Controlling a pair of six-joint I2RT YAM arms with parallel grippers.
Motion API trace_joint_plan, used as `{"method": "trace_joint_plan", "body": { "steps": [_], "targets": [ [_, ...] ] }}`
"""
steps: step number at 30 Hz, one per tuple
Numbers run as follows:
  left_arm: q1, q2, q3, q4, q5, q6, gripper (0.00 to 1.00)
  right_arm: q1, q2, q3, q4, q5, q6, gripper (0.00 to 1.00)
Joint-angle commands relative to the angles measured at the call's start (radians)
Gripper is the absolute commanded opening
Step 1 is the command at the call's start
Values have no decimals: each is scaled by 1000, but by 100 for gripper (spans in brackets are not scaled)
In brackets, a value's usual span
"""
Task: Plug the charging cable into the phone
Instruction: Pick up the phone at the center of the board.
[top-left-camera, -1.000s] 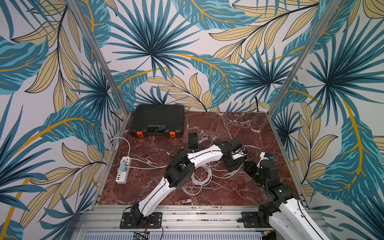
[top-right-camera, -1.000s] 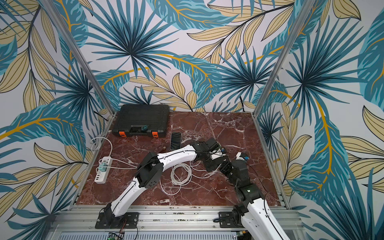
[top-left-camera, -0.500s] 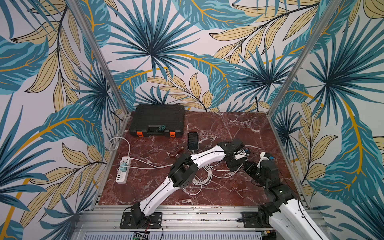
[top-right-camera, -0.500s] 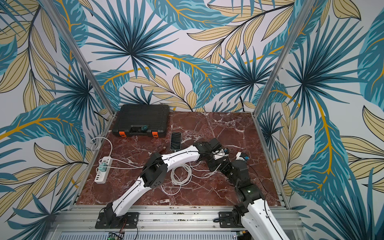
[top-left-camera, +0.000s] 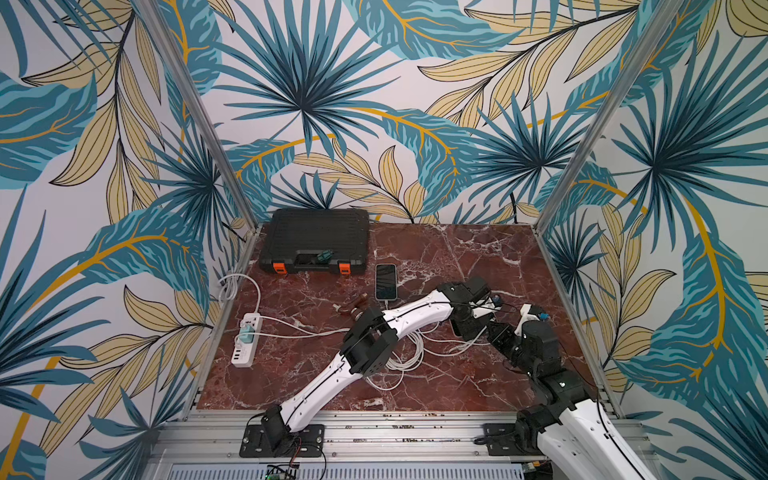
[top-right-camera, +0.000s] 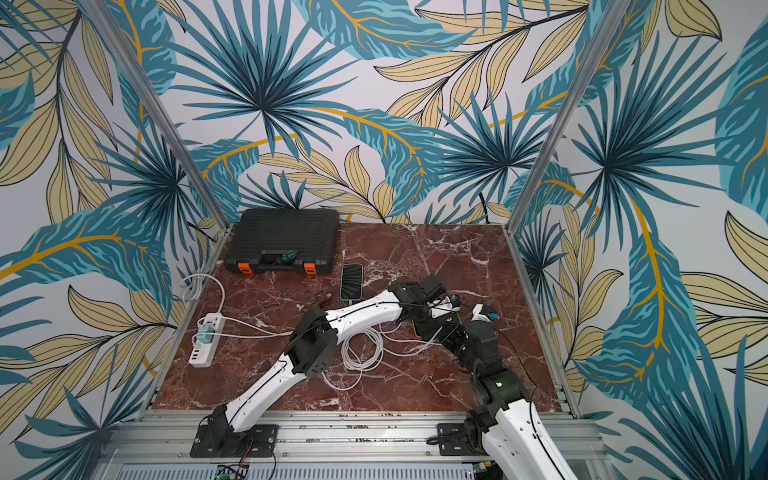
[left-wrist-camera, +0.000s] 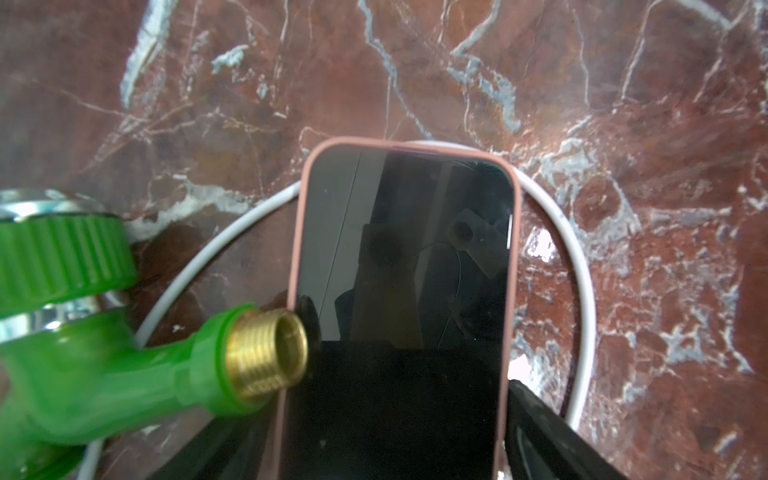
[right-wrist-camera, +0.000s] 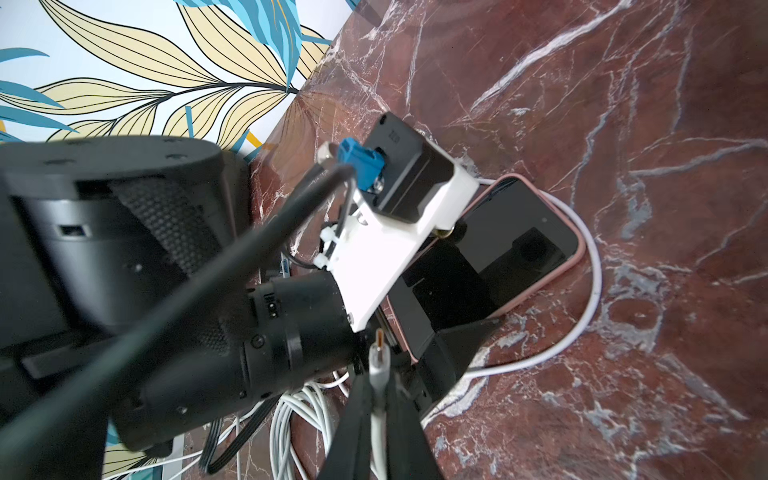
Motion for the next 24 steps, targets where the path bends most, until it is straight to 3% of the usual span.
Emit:
{"method": "trace_joint_plan", "body": {
  "steps": [1, 7, 14, 18, 24],
  "targets": [
    [-11, 75, -7, -51, -20, -9, 80, -2, -12, 9, -21, -1, -10, 0],
    [-11, 43, -20, -61, -50, -19, 56, -2, -22, 12, -23, 2, -15, 0],
    [-11, -64, -76, 9, -77, -62, 2, -2, -42, 20, -8, -15, -35, 0],
    [-11, -160, -114, 74, -85, -109, 0, -1, -75, 40, -4, -8, -74, 0],
    [-11, -348, -256, 235, -10, -129, 0, -1, -87, 75, -2, 7, -107, 0]
  ]
}}
